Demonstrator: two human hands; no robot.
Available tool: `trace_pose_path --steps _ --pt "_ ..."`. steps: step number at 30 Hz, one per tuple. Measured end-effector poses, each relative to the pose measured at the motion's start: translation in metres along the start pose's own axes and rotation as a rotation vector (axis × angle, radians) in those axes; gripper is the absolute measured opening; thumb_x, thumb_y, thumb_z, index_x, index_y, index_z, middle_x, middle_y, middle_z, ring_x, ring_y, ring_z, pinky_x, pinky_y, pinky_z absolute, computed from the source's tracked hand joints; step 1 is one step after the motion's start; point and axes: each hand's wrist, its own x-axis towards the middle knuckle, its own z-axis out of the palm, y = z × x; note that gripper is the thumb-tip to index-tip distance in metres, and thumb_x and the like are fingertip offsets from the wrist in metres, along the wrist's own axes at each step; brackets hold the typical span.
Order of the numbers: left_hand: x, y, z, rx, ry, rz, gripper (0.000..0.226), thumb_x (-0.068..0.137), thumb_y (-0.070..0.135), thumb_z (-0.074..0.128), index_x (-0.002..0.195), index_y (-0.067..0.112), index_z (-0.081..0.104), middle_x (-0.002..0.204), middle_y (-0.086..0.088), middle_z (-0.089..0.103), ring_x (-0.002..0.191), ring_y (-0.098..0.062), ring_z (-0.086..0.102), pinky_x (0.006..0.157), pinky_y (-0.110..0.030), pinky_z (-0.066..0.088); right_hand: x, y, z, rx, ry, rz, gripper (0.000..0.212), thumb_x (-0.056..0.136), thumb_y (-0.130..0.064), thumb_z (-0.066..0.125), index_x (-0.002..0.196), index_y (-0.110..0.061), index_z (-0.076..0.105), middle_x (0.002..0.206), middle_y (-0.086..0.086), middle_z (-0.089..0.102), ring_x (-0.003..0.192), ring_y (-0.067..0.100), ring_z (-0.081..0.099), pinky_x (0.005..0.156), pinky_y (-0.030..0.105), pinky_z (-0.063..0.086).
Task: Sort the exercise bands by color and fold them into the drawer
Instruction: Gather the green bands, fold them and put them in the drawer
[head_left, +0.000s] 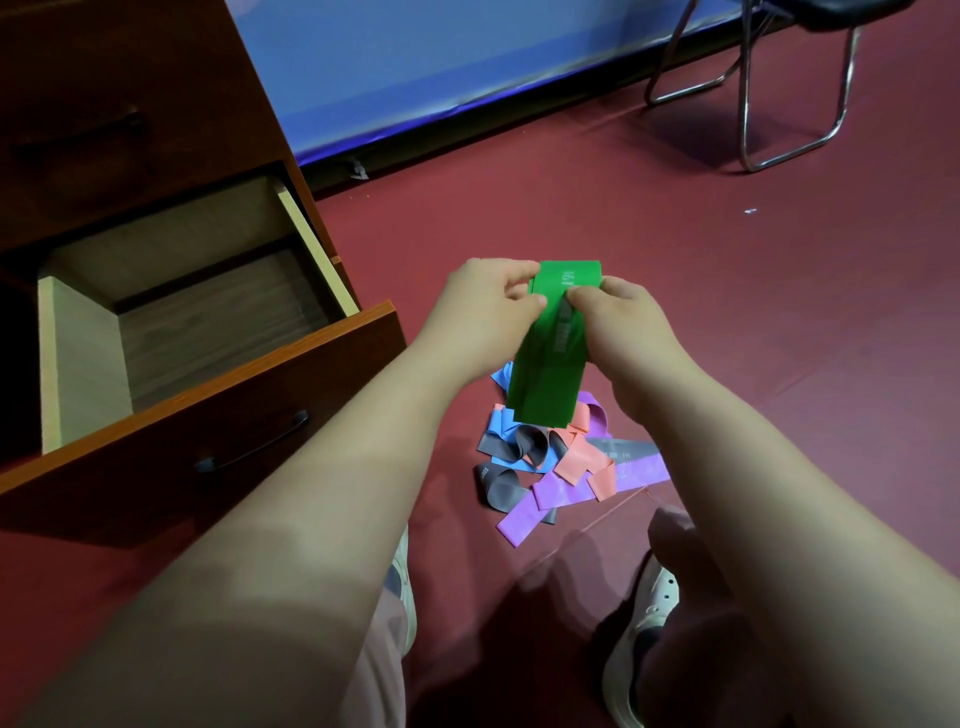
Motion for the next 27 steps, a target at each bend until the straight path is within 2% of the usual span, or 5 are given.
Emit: trace_pose_path --steps 4,8,12,18,27 --pt "-0.003 0.002 0.003 0.3 0.033 0.11 0.041 0.094 0.016 0.057 0.135 0.011 0.055 0.116 -0.008 0.069 0.11 -0.02 0.059 0.1 -0.03 0.043 0.004 0.006 0.003 -0.138 -0.012 0.023 0.022 0.086 -0.001 0.039 0.081 -0.013 0.056 0.072 0.006 0.052 0.067 0.02 0.044 0.06 0.029 0.033" --pt "-0.002 0.003 0.004 0.401 0.038 0.139 0.036 0.094 0.016 0.055 0.128 0.006 0.06 0.11 -0.011 0.07 0.113 -0.028 0.059 0.095 -0.036 0.045 0.006 0.01 0.004 -0.213 -0.013 0.014 0.02 0.084 -0.002 0.038 0.078 -0.014 0.053 0.071 0.003 0.051 0.068 0.022 0.044 0.06 0.029 0.034" --pt "-0.003 0.004 0.003 0.412 0.033 0.127 0.038 0.094 0.019 0.057 0.131 0.011 0.06 0.106 -0.009 0.071 0.111 -0.027 0.059 0.095 -0.036 0.045 0.005 0.009 0.003 -0.213 -0.029 0.001 0.025 0.084 0.001 0.037 0.074 -0.015 0.053 0.069 0.002 0.05 0.065 0.02 0.043 0.06 0.029 0.032" --pt "-0.005 0.005 0.004 0.422 0.054 0.118 0.045 0.093 0.022 0.059 0.137 0.013 0.055 0.097 -0.005 0.07 0.105 -0.024 0.06 0.094 -0.033 0.045 0.007 0.013 0.005 -0.204 -0.057 0.004 0.027 0.079 -0.001 0.039 0.092 -0.008 0.062 0.078 0.006 0.058 0.072 0.021 0.049 0.067 0.034 0.038" --pt "-0.001 0.004 0.0 0.126 0.125 0.014 0.041 0.088 0.019 0.069 0.128 0.016 0.063 0.095 0.001 0.068 0.099 -0.013 0.065 0.087 -0.017 0.045 0.004 0.008 0.002 -0.082 -0.035 -0.011 0.029 0.084 -0.001 0.043 0.092 -0.017 0.066 0.093 0.011 0.071 0.082 0.028 0.065 0.076 0.042 0.055"
